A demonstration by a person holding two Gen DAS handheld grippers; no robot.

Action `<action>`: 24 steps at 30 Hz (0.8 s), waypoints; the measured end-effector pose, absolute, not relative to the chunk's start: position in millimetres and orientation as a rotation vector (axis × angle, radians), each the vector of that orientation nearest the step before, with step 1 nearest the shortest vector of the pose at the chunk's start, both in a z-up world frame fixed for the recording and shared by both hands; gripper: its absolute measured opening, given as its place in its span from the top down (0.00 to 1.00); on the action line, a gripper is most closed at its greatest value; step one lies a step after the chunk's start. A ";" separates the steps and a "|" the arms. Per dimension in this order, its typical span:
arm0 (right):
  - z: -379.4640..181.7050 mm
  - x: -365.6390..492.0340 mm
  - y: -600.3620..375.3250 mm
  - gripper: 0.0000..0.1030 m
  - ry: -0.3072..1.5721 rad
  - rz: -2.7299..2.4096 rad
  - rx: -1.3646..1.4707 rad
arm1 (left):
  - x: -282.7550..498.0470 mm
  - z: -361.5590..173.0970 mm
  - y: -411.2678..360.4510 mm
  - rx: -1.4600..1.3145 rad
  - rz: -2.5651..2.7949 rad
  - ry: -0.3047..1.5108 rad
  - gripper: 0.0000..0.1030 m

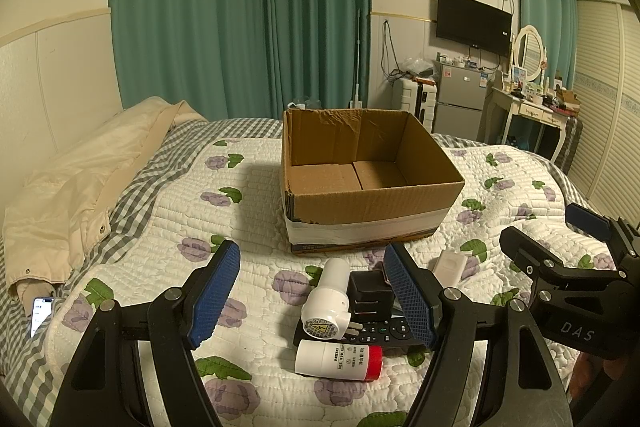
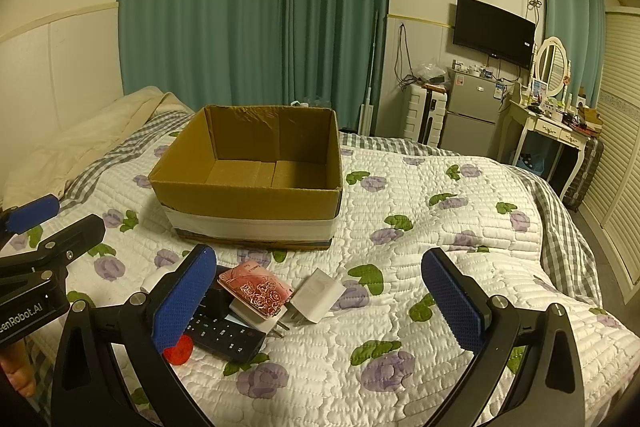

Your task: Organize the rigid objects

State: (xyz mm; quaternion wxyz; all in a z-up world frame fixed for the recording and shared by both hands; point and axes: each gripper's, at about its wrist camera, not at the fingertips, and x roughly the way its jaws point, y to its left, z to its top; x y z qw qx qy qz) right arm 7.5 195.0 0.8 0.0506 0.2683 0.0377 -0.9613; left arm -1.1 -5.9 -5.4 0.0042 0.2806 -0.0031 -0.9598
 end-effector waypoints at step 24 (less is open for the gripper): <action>-3.7 7.6 198.7 0.00 0.130 -2.862 0.868 | -18.1 -30.4 -18.1 1.032 -2.929 -0.017 0.25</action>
